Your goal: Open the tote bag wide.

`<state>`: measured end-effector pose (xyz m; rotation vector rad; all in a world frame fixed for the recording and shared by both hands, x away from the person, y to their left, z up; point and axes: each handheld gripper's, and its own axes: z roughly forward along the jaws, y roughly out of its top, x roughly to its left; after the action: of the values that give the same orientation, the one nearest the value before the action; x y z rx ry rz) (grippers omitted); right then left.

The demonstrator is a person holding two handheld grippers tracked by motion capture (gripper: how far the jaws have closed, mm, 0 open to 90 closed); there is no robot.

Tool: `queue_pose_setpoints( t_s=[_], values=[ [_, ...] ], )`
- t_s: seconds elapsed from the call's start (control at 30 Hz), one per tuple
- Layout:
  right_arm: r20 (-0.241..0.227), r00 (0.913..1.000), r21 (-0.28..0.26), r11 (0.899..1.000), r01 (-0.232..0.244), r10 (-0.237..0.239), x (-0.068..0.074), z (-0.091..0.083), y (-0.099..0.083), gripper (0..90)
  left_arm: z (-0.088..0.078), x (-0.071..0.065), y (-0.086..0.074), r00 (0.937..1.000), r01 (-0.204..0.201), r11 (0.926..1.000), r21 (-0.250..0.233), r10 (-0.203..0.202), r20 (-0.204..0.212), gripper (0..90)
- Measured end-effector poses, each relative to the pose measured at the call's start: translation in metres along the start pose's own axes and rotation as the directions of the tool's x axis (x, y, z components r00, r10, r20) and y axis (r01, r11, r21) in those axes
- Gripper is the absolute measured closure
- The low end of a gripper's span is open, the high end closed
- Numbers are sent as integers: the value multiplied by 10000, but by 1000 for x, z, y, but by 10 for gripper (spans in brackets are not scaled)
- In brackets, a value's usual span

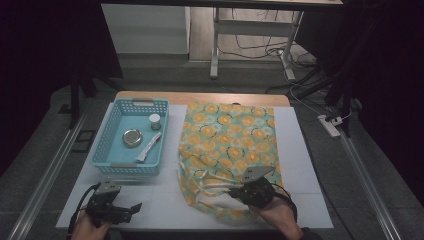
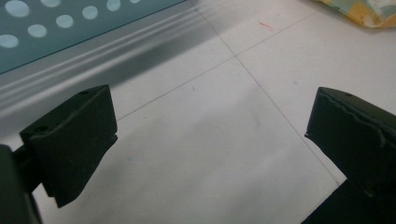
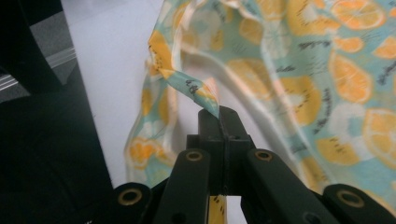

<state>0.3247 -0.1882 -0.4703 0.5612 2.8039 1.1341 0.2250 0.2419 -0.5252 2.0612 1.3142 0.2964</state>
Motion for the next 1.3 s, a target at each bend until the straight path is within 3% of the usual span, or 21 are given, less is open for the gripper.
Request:
queue_pose_setpoints(
  t_s=[0.17, 0.47, 0.83, 1.3],
  values=[
    [36, 9999, -47, 9999, -156, 156, -13, -1, 7, 895, 0, 0, 0, 10000, 11, 10000, 5, -11, 0, 19],
    [532, 9983, -312, 9993, -221, 238, -35, -2, 21, 895, 0, 0, 0, 10000, 26, 10000, -14, -26, 15, 19],
    [948, 9910, -741, 9934, -874, 942, -68, 3, 33, 897, 0, 1, 0, 10000, 58, 10000, -26, -58, 39, 19],
    [1387, 9850, -1072, 9904, -877, 1023, -99, 8, 61, 896, -1, 2, 0, 9999, 121, 9999, -64, -121, 93, 19]
  ],
)
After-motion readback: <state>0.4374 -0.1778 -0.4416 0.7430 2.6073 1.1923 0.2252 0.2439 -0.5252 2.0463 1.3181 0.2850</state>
